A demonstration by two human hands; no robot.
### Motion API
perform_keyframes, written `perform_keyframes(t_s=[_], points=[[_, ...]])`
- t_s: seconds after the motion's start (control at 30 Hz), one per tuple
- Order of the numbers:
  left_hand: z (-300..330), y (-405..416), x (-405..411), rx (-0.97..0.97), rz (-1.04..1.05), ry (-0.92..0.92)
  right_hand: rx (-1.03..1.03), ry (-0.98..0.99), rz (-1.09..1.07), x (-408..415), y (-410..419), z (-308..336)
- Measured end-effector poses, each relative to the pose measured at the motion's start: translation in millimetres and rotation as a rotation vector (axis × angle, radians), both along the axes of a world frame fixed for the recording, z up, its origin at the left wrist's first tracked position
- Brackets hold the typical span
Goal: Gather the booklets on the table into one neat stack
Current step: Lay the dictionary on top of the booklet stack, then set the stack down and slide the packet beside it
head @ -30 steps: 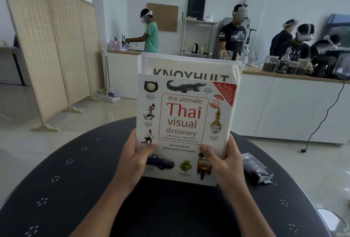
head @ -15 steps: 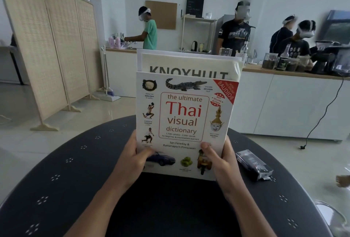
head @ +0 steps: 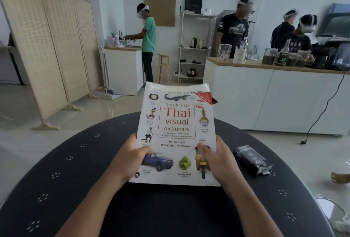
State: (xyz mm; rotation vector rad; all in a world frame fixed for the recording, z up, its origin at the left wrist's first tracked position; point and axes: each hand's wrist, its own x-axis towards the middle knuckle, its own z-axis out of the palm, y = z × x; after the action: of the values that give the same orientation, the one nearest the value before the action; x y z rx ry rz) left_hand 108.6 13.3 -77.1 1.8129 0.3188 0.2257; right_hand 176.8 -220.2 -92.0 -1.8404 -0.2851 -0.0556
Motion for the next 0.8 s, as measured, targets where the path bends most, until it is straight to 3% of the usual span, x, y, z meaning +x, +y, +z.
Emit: perform_keyframes(t_s=[0.3,0.6,0.8], points=[[2,7,0,0.192,0.075,0.208,-0.16,0.193,-0.127,-6,7,0],[-1,12,-1,0.661,0.154,0.252,-0.272,0.188,-0.086,-11,19,4],[-4,16,0,0.69,0.132,0.229,-0.373,0.166,-0.112,-13,25,-2]])
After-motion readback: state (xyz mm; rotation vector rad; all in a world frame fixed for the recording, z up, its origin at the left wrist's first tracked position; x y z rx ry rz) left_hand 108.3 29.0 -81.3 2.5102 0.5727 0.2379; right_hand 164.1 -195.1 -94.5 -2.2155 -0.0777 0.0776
